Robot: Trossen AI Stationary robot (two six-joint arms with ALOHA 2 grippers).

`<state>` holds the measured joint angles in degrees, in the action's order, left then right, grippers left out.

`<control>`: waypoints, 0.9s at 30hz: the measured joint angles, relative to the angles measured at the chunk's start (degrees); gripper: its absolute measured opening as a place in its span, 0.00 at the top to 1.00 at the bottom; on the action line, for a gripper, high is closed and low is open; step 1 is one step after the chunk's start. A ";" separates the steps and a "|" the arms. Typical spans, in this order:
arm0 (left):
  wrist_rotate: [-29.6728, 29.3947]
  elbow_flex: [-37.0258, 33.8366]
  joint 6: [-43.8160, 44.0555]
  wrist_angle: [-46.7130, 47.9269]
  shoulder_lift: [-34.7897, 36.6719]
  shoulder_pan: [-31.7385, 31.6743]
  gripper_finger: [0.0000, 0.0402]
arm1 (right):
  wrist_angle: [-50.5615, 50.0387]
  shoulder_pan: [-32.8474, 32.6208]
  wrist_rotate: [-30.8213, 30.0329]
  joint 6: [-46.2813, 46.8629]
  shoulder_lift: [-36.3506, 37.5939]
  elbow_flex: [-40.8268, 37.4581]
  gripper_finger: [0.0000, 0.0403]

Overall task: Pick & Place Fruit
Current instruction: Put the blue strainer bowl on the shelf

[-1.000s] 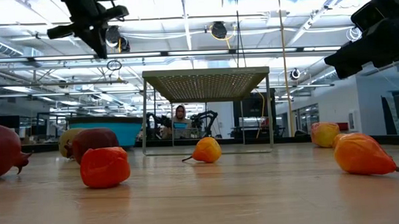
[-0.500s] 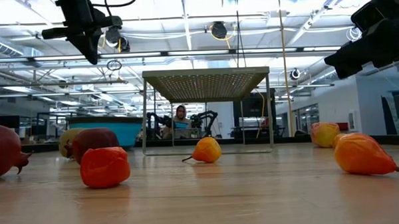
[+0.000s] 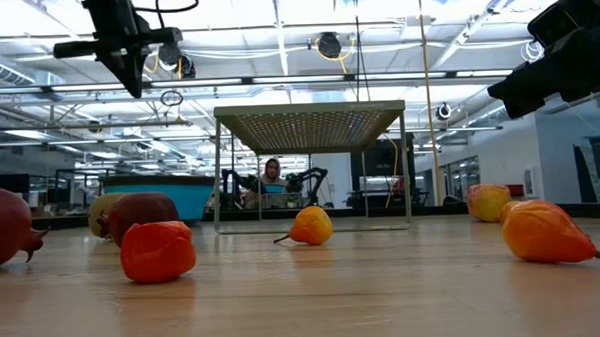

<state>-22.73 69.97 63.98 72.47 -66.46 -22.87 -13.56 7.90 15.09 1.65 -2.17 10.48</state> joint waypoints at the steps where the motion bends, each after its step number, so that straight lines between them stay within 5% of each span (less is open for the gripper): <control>1: -0.17 0.00 0.57 0.44 0.00 0.00 0.99 | 0.00 -0.01 0.00 0.02 0.00 0.00 0.65; 14: 2.04 0.00 15.22 9.85 0.00 0.00 1.00 | -0.01 -0.02 -0.01 0.00 0.00 0.00 0.65; 27: 2.17 0.00 17.46 10.20 0.00 0.00 0.99 | 0.00 -0.02 -0.02 0.00 0.00 0.00 0.65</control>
<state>-20.56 69.97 81.44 82.67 -66.46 -22.87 -13.56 7.88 15.07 1.65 -2.17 10.48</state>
